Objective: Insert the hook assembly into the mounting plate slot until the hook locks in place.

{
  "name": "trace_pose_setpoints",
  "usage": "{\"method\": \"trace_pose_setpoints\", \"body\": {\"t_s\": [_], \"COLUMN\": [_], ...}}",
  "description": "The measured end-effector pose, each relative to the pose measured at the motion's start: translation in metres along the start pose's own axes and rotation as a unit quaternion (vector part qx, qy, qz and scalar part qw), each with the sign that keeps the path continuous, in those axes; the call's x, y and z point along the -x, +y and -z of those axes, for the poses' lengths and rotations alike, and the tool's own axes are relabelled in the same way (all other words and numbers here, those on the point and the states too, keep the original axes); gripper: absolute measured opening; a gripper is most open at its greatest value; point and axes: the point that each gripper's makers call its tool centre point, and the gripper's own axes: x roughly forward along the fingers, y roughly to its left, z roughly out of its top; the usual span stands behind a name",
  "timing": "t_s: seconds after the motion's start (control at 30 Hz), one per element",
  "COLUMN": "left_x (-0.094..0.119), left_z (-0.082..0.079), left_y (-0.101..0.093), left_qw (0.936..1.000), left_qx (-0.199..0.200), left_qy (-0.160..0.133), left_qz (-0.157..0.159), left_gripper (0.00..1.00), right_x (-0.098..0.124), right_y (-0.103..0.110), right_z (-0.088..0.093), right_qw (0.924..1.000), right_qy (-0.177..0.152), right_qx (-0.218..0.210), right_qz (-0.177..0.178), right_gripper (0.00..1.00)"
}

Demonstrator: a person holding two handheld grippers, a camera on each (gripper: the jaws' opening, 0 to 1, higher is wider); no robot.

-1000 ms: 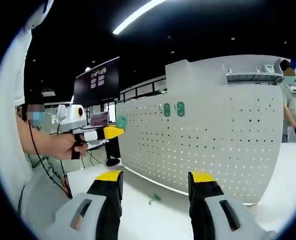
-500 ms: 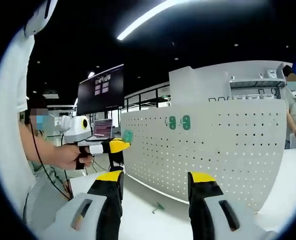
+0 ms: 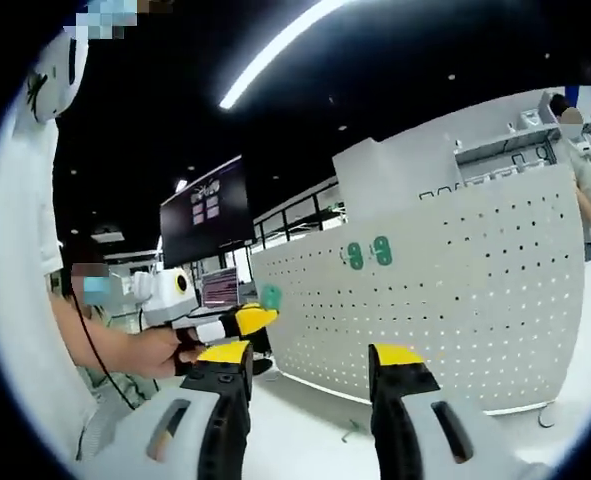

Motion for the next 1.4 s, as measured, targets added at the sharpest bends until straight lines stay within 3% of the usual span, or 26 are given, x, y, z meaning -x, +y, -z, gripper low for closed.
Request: {"method": "trace_pose_setpoints", "body": {"t_s": [0.5, 1.4], "left_x": [-0.002, -0.001], "left_z": [0.001, 0.001], "left_y": [-0.004, -0.008], "left_qw": [1.0, 1.0], "left_qx": [0.0, 0.006], "left_qy": [0.001, -0.001], "left_qz": [0.003, 0.003], "left_gripper": [0.02, 0.02], "right_x": [-0.011, -0.052], "right_y": [0.007, 0.03], "right_z": [0.0, -0.007], "right_qw": [0.9999, 0.9987], "right_qy": [0.001, -0.013], "right_qx": [-0.001, -0.001], "right_qz": [-0.013, -0.048], "right_gripper": [0.4, 0.35]}}
